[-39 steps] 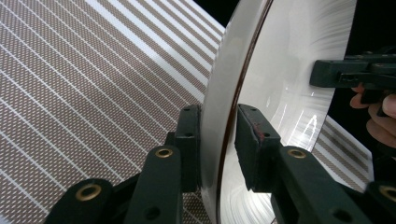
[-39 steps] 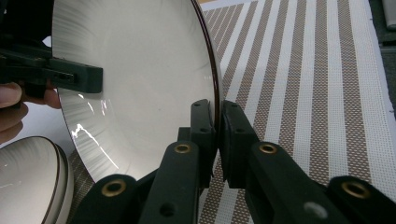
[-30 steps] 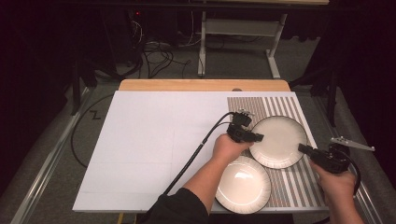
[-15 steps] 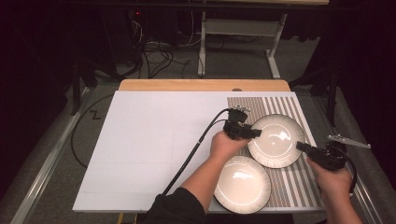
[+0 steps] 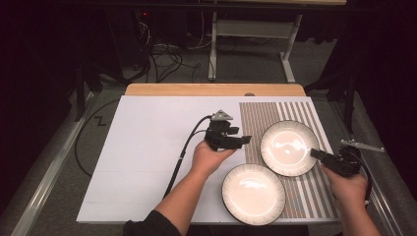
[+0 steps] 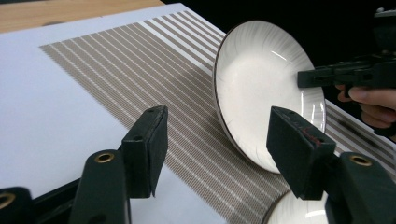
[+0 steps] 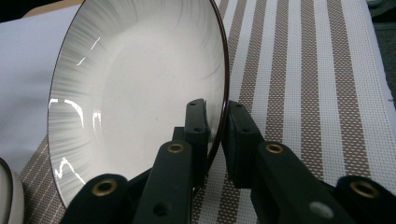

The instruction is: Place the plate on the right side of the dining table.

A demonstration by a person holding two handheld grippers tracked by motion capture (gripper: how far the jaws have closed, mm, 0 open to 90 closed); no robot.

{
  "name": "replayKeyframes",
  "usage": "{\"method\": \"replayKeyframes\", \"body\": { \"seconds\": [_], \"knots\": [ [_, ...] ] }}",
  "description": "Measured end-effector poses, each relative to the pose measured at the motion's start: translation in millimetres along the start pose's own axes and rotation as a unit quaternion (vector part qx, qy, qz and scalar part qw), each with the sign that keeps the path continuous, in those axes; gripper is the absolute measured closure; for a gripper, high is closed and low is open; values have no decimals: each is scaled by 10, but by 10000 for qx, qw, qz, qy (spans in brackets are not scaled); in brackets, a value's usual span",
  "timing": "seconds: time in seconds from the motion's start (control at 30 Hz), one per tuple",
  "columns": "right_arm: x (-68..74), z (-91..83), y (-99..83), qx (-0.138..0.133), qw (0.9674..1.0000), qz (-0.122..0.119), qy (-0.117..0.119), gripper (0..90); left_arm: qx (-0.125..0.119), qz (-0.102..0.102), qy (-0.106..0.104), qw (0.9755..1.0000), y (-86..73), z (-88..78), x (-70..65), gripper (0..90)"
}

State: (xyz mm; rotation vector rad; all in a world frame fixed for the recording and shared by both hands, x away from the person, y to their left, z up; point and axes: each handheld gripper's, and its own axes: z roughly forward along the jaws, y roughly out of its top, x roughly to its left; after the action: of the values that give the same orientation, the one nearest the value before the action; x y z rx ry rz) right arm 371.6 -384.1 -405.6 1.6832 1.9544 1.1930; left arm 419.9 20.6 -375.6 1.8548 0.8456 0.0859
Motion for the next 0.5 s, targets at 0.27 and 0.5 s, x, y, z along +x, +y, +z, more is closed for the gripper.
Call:
{"method": "replayKeyframes", "body": {
  "seconds": [0.27,0.5],
  "knots": [
    [-4,34,29,57,10000,38,-31,822,-301,140,340,9989,-273,-477,49,296],
    [-15,66,31,160,9997,99,-128,807,-534,150,473,9973,-549,-807,63,230]
  ]
}}
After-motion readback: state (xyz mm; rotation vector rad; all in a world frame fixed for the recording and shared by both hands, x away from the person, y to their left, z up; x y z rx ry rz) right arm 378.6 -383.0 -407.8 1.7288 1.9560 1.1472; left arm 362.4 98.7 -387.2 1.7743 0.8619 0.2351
